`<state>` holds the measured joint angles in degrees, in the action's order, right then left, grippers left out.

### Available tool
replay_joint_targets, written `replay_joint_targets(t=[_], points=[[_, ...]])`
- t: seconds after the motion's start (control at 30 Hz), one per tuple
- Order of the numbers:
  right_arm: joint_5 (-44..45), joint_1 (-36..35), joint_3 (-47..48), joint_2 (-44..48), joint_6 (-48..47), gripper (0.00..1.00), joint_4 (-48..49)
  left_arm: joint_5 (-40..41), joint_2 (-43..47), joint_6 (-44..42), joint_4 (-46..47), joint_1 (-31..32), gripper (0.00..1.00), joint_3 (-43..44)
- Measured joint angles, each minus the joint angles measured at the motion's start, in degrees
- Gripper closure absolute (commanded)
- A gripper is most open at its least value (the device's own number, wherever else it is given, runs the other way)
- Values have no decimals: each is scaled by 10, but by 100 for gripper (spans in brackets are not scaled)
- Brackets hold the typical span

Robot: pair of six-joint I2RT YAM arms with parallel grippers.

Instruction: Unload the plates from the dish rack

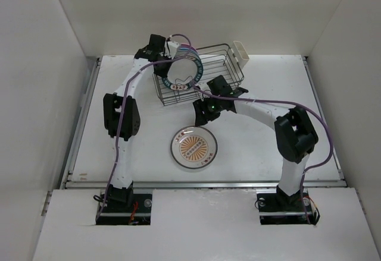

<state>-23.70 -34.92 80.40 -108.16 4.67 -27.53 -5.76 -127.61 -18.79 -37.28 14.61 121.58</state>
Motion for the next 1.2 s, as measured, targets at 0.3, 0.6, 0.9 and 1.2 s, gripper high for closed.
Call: replay_joint_targets(t=[0.3, 0.6, 0.9, 1.2], points=[[14, -8, 9, 0, 0, 43, -8, -2, 3, -8, -44, -4, 100, 38], [30, -8, 9, 12, 0, 43, -11, -2, 31, -5, -104, -10, 100, 99], [61, -8, 1, 36, 4, 43, -4, -3, 63, 34, -115, -14, 100, 108], [118, -5, -38, 145, 51, 43, 50, -105, 96, 94, -154, -52, 100, 108]])
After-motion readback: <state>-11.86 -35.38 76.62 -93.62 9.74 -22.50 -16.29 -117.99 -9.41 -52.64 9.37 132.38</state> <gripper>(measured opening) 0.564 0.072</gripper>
